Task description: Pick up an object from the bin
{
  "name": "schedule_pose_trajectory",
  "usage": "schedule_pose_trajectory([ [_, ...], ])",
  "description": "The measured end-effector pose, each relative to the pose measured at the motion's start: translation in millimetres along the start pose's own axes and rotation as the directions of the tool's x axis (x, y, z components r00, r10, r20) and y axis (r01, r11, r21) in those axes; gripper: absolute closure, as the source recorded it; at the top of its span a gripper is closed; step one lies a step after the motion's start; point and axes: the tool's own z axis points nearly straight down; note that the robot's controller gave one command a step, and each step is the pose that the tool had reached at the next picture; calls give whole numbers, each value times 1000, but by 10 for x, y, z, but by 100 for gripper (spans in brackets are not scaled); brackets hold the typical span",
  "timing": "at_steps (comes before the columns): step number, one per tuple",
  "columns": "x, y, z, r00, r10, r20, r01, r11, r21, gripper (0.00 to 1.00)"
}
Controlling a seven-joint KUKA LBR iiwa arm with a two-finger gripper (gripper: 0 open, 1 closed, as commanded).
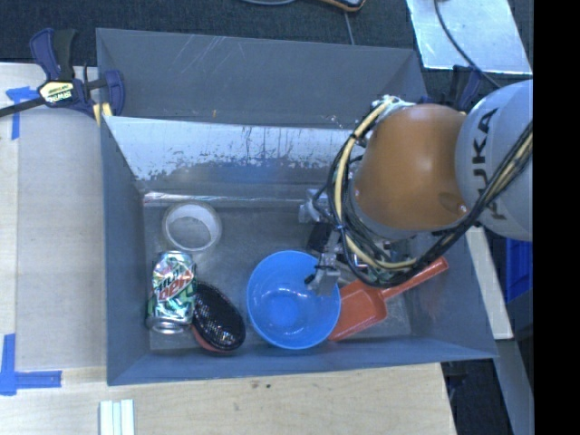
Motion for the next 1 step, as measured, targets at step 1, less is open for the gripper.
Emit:
schedule_pose_trajectory([
  [1,-174,16,-715,1000,-4,3,4,1000,1,100],
])
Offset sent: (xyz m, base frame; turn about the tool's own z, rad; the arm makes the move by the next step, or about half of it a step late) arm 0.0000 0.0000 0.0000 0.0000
